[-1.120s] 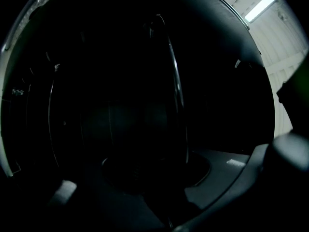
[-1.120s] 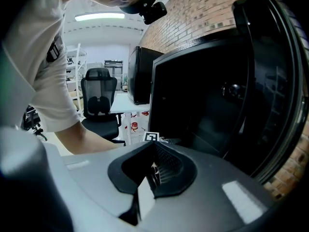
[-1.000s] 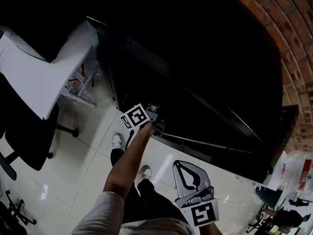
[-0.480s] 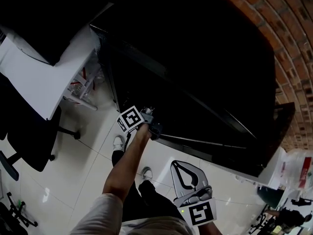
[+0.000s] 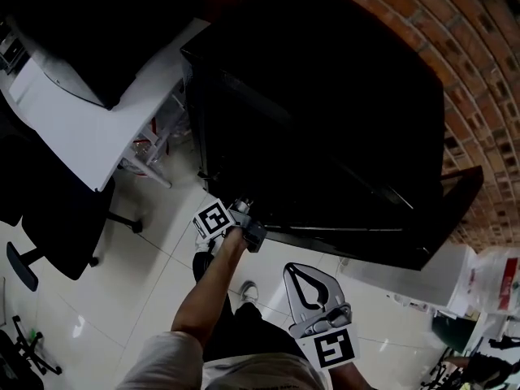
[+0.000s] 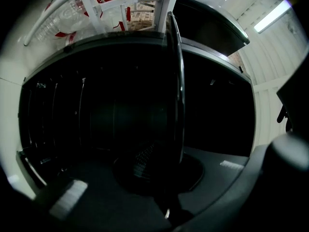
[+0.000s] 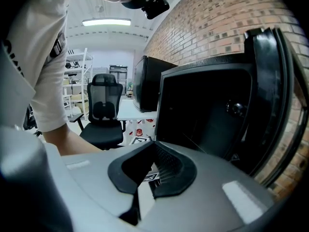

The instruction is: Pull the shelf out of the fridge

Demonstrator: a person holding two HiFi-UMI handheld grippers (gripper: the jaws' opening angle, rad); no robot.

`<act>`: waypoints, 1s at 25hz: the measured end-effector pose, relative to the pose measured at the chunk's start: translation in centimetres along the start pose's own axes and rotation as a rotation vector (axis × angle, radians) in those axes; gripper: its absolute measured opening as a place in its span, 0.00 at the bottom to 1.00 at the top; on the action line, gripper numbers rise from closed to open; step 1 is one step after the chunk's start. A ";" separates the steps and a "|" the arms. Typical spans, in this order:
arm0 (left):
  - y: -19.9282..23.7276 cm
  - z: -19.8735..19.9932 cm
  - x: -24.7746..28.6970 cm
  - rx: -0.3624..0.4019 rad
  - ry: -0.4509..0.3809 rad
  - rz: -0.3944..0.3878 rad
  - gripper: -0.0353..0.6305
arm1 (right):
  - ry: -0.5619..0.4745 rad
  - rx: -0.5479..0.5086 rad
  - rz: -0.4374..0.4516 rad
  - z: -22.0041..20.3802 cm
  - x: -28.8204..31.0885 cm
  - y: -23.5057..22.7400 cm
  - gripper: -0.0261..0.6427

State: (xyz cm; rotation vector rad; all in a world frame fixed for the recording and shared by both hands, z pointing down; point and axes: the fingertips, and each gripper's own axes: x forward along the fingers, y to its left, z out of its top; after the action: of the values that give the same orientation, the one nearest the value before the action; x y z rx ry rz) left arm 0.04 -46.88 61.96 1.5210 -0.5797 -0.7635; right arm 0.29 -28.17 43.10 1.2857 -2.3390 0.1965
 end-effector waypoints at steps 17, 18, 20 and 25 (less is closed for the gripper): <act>-11.7 -2.1 -12.2 0.034 -0.127 -0.066 0.06 | -0.130 -0.022 0.016 1.9 -5.3 1.7 0.05; -12.7 -2.2 -12.9 0.042 -0.138 -0.074 0.06 | -0.137 -0.018 0.018 2.0 -5.7 1.8 0.05; -14.7 -2.2 -14.1 0.061 -0.168 -0.090 0.06 | -0.154 -0.011 0.025 2.2 -6.5 2.1 0.05; -19.5 -2.1 -16.9 0.129 -0.226 -0.136 0.06 | -0.190 0.008 0.032 2.5 -8.2 2.4 0.05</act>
State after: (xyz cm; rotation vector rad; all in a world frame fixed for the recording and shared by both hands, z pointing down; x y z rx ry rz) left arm -10.95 -30.97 44.80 1.6157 -0.7092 -1.0279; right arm 1.23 -21.42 37.32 1.3224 -2.5214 0.0976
